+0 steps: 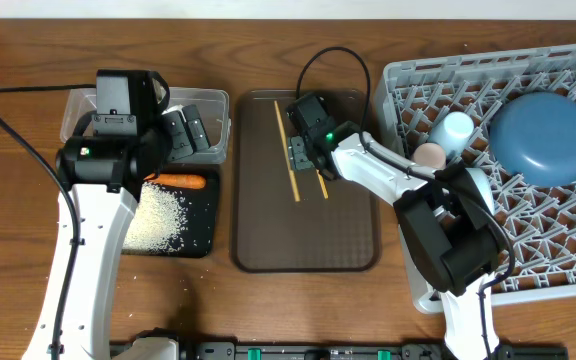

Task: Sort waste into correct bins and load items into the dishwasher rack
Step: 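Lower the right gripper and pinch the right wooden chopstick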

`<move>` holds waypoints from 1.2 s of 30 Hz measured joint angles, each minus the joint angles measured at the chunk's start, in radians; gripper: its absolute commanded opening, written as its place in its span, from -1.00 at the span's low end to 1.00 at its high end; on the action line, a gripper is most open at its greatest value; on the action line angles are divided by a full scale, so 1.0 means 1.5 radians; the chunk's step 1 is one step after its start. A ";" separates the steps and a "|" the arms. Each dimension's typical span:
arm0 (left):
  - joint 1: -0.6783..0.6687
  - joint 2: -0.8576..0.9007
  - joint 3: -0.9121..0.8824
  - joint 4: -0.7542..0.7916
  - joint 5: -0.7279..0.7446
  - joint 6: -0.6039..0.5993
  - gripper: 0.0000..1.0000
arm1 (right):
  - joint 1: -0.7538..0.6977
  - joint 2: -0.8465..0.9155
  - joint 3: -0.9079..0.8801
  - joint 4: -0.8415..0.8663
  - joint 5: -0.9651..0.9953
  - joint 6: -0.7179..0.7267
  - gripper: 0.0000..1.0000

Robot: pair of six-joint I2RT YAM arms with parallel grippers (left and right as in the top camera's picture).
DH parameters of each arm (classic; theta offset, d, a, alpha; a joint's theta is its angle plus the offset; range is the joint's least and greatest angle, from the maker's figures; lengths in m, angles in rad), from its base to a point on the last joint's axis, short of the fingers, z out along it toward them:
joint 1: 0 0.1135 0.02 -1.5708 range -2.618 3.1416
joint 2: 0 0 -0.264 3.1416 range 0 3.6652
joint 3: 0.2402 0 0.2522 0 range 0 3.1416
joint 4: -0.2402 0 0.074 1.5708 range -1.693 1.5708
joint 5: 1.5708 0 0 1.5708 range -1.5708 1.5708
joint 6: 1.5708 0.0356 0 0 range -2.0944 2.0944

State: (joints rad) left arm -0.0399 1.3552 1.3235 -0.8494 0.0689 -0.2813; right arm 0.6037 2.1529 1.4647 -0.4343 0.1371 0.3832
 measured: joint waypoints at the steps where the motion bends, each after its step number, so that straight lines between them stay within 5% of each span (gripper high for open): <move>1: 0.000 0.000 0.000 0.000 0.000 0.000 0.96 | 0.000 0.000 0.000 0.000 0.000 0.000 0.98; 5: 0.000 0.000 0.000 0.000 0.000 0.000 0.96 | 0.000 0.000 0.000 -0.001 0.001 0.000 0.92; 9: 0.000 0.000 0.000 0.000 0.000 0.000 0.96 | 0.000 0.000 0.000 -0.003 0.006 -0.001 -0.27; 13: 0.000 0.000 0.000 0.000 0.000 0.000 0.96 | -0.005 0.000 0.000 -0.007 0.002 0.008 -0.64; 20: 0.000 0.000 0.000 0.000 0.000 0.000 0.96 | -0.015 -0.001 0.001 -0.014 -0.007 0.034 -0.98; 36: 0.000 0.000 0.000 0.000 0.000 0.000 0.96 | -0.018 -0.010 0.001 -0.025 -0.021 0.038 -0.98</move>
State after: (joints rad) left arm -0.0399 1.3552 1.3235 -0.8494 0.0692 -0.2813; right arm 0.5766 2.1384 1.4662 -0.4721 0.1055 0.4408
